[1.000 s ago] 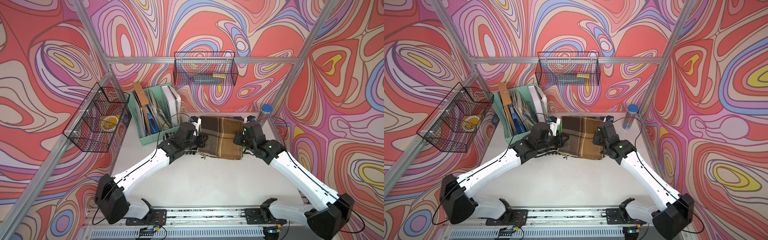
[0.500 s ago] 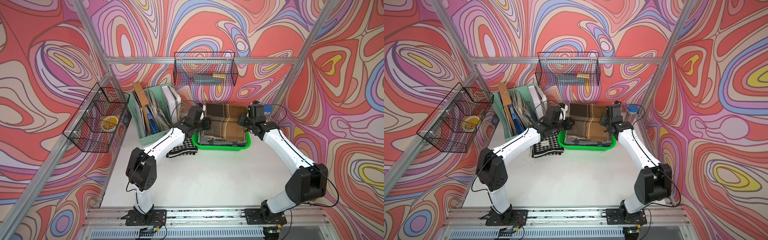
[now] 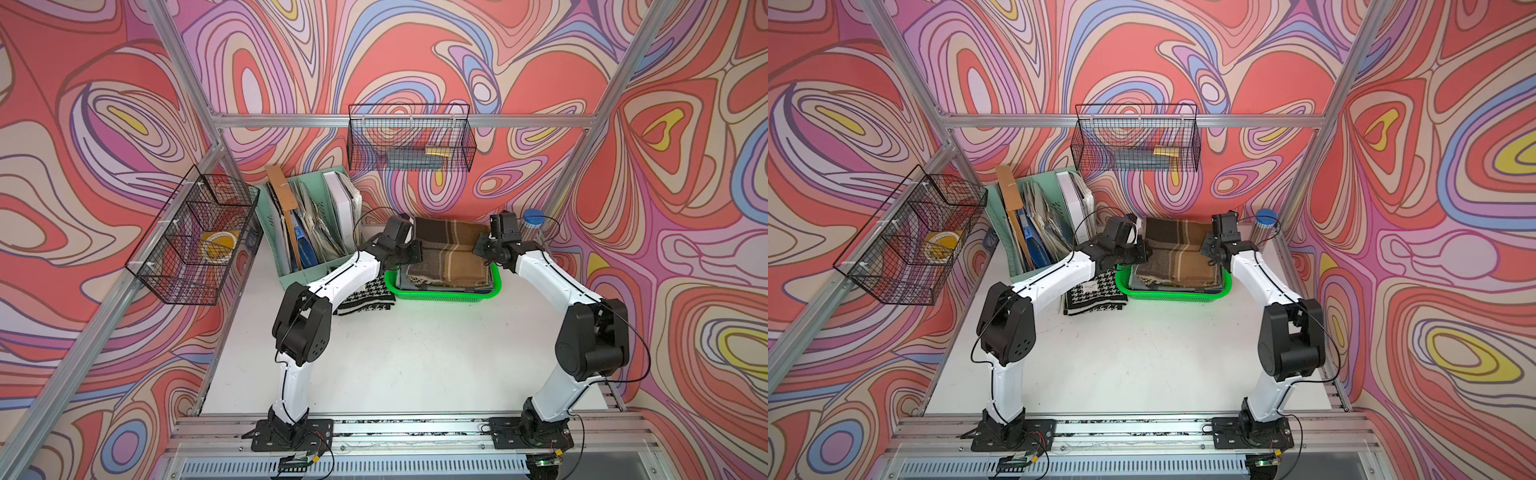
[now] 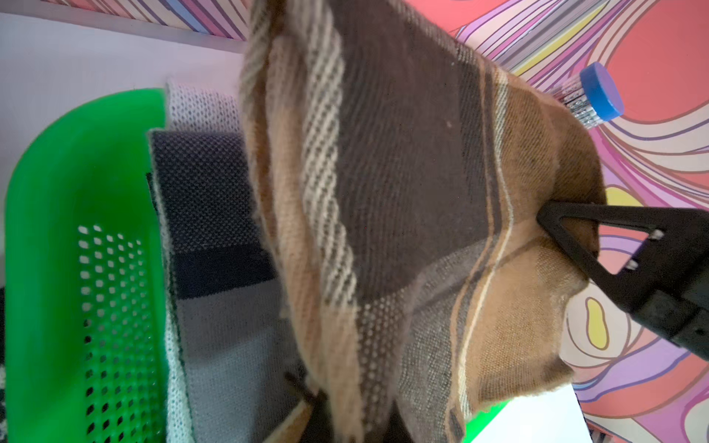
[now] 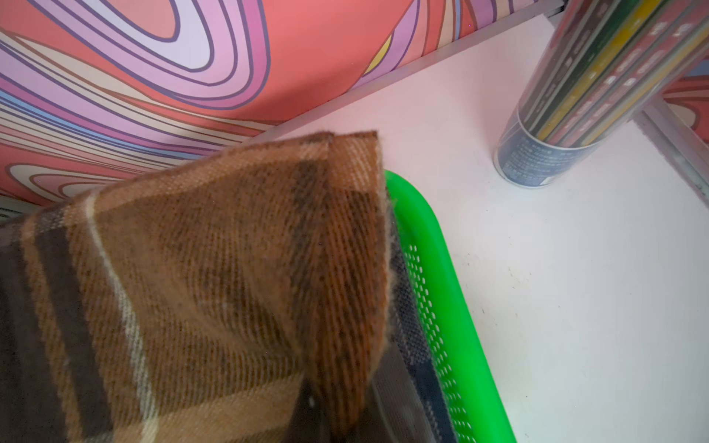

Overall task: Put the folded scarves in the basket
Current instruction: Place the scarf in the basket, then move the scarf to the center of the board.

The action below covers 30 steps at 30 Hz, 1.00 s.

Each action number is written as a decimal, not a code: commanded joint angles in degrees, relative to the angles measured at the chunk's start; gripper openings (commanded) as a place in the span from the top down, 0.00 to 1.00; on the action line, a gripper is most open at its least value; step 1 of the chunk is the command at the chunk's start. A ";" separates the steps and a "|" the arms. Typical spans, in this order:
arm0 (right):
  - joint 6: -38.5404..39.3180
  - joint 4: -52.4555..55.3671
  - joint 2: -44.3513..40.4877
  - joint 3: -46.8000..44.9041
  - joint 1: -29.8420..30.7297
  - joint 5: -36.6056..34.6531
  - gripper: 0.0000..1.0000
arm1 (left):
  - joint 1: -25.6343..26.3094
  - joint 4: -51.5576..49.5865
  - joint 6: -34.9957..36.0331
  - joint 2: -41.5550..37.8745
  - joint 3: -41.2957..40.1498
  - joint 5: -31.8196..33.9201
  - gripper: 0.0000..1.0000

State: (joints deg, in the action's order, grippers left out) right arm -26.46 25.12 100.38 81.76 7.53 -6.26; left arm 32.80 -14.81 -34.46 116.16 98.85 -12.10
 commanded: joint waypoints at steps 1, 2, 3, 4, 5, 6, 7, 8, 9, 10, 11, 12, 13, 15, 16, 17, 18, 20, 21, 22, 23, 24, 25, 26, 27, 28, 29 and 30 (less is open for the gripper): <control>1.20 -1.22 0.79 2.28 -2.62 -0.84 1.00 | -1.45 -3.84 -0.75 1.07 2.19 1.05 0.77; 1.49 -0.97 0.79 2.67 -2.72 0.30 0.90 | -1.53 -4.22 -0.27 1.16 2.72 -0.08 0.52; 1.62 -1.06 0.68 2.71 -2.78 1.34 0.79 | -1.67 -4.46 0.56 1.09 3.25 -1.64 0.33; 1.90 -1.62 -0.06 2.33 -2.86 2.79 0.70 | -1.68 -5.26 1.21 0.81 3.90 -3.02 0.23; 1.78 -2.19 -1.26 1.72 -2.86 4.10 0.62 | -1.68 -5.45 1.49 0.00 3.89 -4.43 0.18; 1.64 -2.54 -2.73 1.07 -2.85 5.07 0.52 | -1.68 -5.50 1.56 -1.27 3.28 -5.21 0.16; 1.32 -2.62 -4.27 0.47 -2.81 5.56 0.45 | -1.66 -5.50 1.48 -2.64 2.26 -5.61 0.15; 1.05 -2.29 -5.80 -0.04 -2.82 5.73 0.42 | -1.67 -5.45 1.45 -4.76 0.50 -5.87 0.14; 0.96 -1.66 -7.70 -0.53 -2.85 5.95 0.41 | -1.66 -5.49 1.42 -7.29 -1.82 -5.71 0.14; 0.78 -0.75 -9.40 -1.00 -2.83 6.17 0.41 | -1.68 -5.26 1.27 -9.86 -4.43 -5.41 0.14; 0.62 0.42 -11.62 -1.75 -2.80 6.38 0.40 | -1.63 -4.58 1.00 -13.36 -8.16 -4.93 0.14; 0.48 1.41 -14.00 -2.96 -2.83 6.81 0.40 | -1.65 -3.68 0.59 -17.06 -12.37 -4.39 0.14; 0.30 2.28 -16.62 -4.59 -2.81 7.25 0.40 | -1.68 -2.93 0.20 -20.43 -16.21 -3.65 0.14; -0.39 3.37 -22.24 -8.98 -2.81 8.50 0.40 | -1.68 -2.84 -0.78 -28.15 -24.57 -1.35 0.14; -0.77 3.76 -24.91 -11.30 -2.83 9.04 0.40 | -1.67 -3.76 -1.17 -31.36 -27.95 0.24 0.13; -1.35 4.32 -28.03 -13.97 -2.78 9.44 0.40 | -1.68 -4.72 -1.55 -34.55 -31.08 2.04 0.13; -2.02 4.78 -31.19 -16.76 -2.79 10.09 0.40 | -1.66 -5.97 -1.87 -38.17 -34.76 3.87 0.13; -3.01 5.45 -36.70 -21.57 -2.73 12.06 0.40 | -1.63 -7.82 -3.13 -45.35 -42.06 8.38 0.13; -3.81 5.62 -39.42 -24.33 -2.78 13.08 0.40 | -1.67 -8.38 -3.81 -48.09 -45.10 10.30 0.12; -4.43 5.22 -42.01 -27.07 -2.74 14.41 0.40 | -1.76 -9.29 -4.80 -51.22 -48.35 12.45 0.11; -5.18 4.87 -43.95 -29.27 -2.73 15.45 0.40 | -1.83 -10.11 -5.63 -54.01 -51.18 14.50 0.09; -5.85 4.61 -45.50 -31.19 -2.74 16.62 0.40 | -1.92 -10.56 -6.15 -56.09 -53.38 16.32 0.08; -6.53 4.54 -46.86 -33.03 -2.72 18.29 0.40 | -2.09 -10.95 -6.69 -58.27 -55.66 18.17 0.07; -7.03 4.71 -47.77 -34.69 -2.77 20.19 0.39 | -2.27 -11.33 -7.44 -59.95 -57.38 20.04 0.06; -7.49 4.96 -48.42 -35.84 -2.73 21.85 0.39 | -2.62 -11.72 -8.08 -60.96 -58.66 21.33 0.05; -7.81 5.39 -48.99 -37.20 -2.74 23.48 0.40 | -2.98 -11.67 -8.70 -61.78 -60.09 22.41 0.04; -8.22 5.69 -49.75 -38.49 -2.77 24.53 0.40 | -3.41 -11.46 -9.57 -62.16 -61.10 23.03 0.03; -8.67 5.87 -50.61 -39.95 -2.75 25.01 0.40 | -3.81 -10.76 -9.99 -62.14 -61.84 23.25 0.02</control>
State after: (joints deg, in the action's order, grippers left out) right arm -32.80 29.80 51.66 44.27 4.62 13.41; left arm 30.00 -24.88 -41.56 55.07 38.61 5.26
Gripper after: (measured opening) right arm 0.602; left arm 0.965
